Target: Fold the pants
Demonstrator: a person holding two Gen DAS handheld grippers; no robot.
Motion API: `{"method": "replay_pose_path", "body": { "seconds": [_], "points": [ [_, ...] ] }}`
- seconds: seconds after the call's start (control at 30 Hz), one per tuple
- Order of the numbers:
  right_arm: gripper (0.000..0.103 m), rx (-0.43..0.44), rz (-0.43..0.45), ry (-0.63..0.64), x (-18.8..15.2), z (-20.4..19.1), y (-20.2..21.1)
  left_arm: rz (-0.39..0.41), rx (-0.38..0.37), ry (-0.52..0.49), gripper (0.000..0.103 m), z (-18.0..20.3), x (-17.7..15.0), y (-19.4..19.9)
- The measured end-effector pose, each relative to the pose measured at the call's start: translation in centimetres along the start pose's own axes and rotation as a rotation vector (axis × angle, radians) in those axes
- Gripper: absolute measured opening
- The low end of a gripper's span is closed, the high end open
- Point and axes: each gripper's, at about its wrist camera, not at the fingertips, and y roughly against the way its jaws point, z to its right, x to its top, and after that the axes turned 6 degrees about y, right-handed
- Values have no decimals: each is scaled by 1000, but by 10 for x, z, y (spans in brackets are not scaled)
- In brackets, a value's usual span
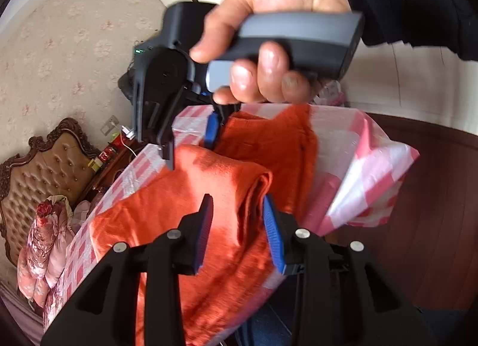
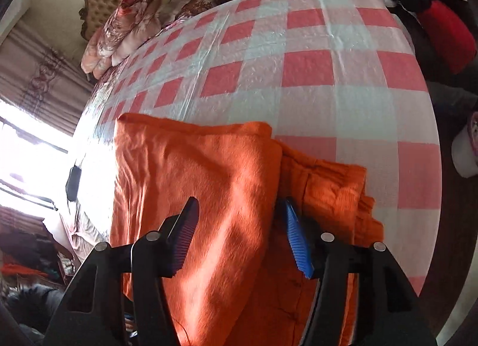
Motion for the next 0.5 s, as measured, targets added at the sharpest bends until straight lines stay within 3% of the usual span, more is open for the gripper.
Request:
{"method": "replay_pose_path", "body": {
  "seconds": [0.27, 0.3, 0.33, 0.43, 0.5],
  "points": [
    [52, -49, -6, 39, -12, -6, -2, -10, 33, -68, 35, 14, -1, -8],
    [40, -72, -7, 46, -12, -8, -3, -26, 15, -60, 20, 14, 0, -12],
    [24, -85, -7, 45, -12, -7, -6, -33, 14, -62, 17, 17, 0, -14],
    [7, -70, 17, 41, -14, -6, -3, -11, 42, -72, 9, 16, 2, -10],
    [6, -56, 55, 62, -14, -11, 9, 22, 66, -61, 8, 8, 7, -1]
  ]
}}
